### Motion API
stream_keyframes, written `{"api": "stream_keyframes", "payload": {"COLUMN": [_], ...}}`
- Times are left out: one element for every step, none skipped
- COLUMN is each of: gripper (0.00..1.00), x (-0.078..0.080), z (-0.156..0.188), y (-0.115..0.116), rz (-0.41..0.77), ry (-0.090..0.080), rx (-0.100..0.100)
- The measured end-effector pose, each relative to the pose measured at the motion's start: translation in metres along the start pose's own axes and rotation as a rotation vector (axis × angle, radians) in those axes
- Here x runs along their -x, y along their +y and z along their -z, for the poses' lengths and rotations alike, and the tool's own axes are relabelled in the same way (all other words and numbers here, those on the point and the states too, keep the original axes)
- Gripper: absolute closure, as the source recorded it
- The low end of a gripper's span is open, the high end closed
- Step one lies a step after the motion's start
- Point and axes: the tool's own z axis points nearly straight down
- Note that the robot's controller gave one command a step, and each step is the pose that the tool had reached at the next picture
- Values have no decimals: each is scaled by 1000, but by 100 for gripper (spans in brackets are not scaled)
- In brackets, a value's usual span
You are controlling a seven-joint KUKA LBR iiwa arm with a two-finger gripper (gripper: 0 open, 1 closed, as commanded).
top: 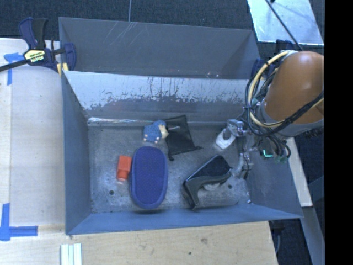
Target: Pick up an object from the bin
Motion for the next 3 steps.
{"api": "stream_keyframes", "payload": {"gripper": [0,0,0], "x": [-17,-28,-35], "z": [-112,-80,-78], "y": [5,49,50], "rz": [347,-207,-59], "ry": [-7,-8,-2], "rx": [-1,1,0]}}
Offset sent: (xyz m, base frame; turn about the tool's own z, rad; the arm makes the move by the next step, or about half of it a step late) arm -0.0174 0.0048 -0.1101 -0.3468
